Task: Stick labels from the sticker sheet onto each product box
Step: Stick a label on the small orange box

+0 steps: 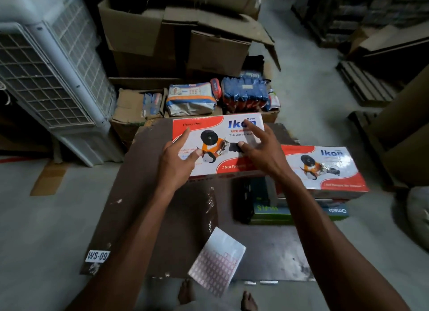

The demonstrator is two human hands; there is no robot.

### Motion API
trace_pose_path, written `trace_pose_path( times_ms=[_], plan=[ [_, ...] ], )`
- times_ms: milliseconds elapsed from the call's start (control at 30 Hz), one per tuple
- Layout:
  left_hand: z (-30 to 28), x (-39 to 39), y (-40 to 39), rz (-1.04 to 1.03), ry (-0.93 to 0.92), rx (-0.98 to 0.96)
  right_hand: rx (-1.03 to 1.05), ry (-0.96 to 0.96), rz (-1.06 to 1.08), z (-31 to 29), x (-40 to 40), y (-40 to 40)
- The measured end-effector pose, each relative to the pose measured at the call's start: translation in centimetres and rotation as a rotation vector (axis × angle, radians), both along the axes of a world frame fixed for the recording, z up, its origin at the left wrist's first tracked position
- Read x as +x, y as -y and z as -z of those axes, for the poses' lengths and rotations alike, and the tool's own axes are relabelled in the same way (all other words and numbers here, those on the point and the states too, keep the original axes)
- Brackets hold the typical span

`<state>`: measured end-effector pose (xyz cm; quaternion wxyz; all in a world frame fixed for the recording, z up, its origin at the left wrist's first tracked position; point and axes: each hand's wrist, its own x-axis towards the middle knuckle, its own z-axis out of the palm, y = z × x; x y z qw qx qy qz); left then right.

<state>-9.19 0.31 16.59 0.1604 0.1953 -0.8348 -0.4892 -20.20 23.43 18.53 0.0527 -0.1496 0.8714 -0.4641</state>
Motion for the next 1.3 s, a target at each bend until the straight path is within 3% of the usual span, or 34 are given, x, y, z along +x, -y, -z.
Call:
trace_pose_path(
  times_ms=[333, 600, 1300],
  plan=[
    [-2.9, -5.4, -15.6, 0.170, -0.030, -0.038, -0.021, 0.094, 0.159, -2.8, -3.7, -16.7],
    [-2.4, -8.2, -23.9, 0.265, 0.070, 0.011, -0.020, 0.231, 0.216, -2.4, -5.9, -25.4],
    [-0.4, -9.6, -26.7, 0.233, 0.202, 0.041, 0.053, 0.302, 0.184, -0.2, -7.6, -28.1]
  ],
)
